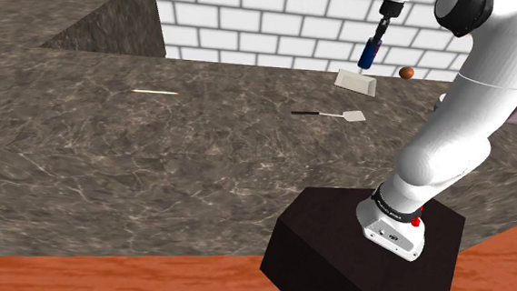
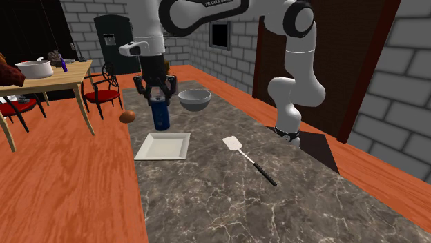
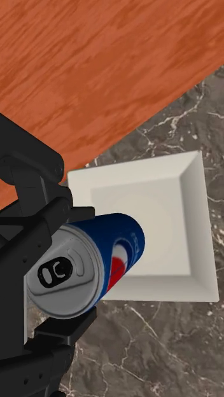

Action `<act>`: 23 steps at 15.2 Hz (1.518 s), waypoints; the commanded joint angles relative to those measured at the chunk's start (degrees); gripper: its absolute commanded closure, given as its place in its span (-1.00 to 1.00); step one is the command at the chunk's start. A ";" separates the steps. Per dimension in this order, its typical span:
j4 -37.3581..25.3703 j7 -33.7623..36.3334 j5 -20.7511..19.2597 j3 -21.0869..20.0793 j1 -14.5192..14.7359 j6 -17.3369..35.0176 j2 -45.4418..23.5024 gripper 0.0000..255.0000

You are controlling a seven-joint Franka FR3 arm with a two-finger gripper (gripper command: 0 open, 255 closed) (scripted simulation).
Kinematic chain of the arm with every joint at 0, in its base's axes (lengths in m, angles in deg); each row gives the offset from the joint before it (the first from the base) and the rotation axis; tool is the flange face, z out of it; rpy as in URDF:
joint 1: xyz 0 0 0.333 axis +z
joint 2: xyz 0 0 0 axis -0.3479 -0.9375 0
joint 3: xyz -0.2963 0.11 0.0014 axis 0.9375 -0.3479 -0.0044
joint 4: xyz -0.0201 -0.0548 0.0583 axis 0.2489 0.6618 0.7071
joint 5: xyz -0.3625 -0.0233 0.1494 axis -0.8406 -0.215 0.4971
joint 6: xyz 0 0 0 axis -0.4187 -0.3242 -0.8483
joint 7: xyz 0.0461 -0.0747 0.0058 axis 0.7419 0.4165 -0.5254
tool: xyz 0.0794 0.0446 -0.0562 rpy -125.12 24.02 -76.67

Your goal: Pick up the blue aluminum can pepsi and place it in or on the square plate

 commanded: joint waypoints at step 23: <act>14.03 68.69 -8.83 7.11 9.65 18.62 -9.79 -1.00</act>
